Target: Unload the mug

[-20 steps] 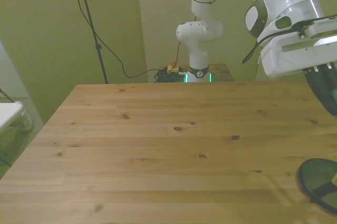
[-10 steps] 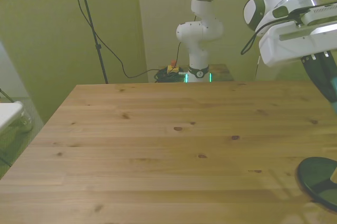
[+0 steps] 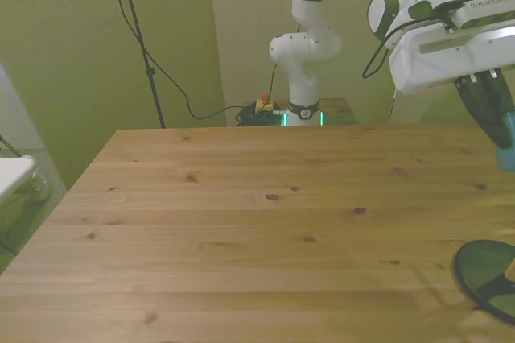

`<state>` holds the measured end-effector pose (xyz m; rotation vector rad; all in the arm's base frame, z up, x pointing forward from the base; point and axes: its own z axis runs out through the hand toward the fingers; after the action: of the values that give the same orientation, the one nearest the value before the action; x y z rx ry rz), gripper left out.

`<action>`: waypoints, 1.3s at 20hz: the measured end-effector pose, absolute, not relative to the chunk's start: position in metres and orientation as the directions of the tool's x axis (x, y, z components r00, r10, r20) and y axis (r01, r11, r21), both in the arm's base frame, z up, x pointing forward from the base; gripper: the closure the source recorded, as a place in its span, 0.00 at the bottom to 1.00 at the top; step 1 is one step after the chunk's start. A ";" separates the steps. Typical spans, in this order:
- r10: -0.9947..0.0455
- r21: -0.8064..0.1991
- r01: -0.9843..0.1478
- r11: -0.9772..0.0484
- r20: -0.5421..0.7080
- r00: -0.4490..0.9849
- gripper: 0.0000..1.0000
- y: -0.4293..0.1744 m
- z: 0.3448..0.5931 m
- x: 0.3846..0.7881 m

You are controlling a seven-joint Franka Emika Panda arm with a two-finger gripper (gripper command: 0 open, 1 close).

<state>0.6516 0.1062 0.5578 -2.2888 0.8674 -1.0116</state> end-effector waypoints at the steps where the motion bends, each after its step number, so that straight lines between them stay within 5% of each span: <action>1: -0.715 -0.646 -0.352 -0.677 0.465 0.522 1.00 0.105 0.559 0.651; 17: -0.839 -0.699 -0.470 -0.539 0.401 0.368 1.00 -0.006 0.577 0.637; 22: -0.877 -0.634 -0.605 -0.481 0.356 0.323 1.00 -0.080 0.569 0.597; 26: -0.891 -0.488 -0.747 -0.452 0.293 0.348 1.00 -0.120 0.545 0.578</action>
<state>0.5776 -0.1195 0.5448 -2.3454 1.4648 -0.7687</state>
